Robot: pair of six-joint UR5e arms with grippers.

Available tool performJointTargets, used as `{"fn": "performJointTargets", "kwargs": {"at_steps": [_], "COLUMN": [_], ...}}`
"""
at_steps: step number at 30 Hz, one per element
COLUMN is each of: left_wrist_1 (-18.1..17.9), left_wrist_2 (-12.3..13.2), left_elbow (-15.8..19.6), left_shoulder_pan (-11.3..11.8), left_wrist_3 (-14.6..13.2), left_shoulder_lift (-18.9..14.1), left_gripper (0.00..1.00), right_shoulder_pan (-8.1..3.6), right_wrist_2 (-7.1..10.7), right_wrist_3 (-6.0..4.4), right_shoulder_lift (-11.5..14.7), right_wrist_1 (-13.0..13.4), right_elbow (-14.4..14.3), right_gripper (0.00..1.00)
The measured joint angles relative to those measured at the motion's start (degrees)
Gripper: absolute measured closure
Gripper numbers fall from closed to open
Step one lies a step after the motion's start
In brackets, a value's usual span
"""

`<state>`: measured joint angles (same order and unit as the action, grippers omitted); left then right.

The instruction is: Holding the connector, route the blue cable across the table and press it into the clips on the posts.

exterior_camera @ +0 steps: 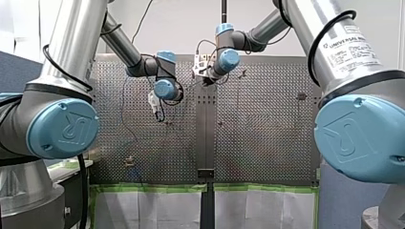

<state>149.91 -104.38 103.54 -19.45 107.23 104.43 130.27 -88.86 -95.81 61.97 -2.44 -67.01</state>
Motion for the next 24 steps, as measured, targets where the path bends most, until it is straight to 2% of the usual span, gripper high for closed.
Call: {"fn": "performJointTargets", "kwargs": {"at_steps": [13, 17, 24], "left_wrist_1": [0.63, 0.64, 2.07], "left_wrist_2": [1.66, 3.24, 5.98], "left_elbow": [-0.2, -1.44, -4.2], "left_shoulder_pan": [-0.41, -0.23, 0.2], "left_wrist_3": [0.22, 0.86, 1.29], "left_shoulder_lift": [-6.35, -8.19, -6.3], "left_gripper": [1.0, 1.0, 1.0], "right_shoulder_pan": [0.16, 0.05, -0.12], "right_wrist_2": [-0.04, -0.03, 0.01], "right_wrist_3": [-0.52, -0.72, -1.16], "right_shoulder_lift": [6.43, 7.89, 7.27], "right_wrist_1": [-0.26, -0.21, -0.22], "right_elbow": [-0.01, 0.0, -0.01], "right_gripper": [1.0, 1.0, 1.0]}}
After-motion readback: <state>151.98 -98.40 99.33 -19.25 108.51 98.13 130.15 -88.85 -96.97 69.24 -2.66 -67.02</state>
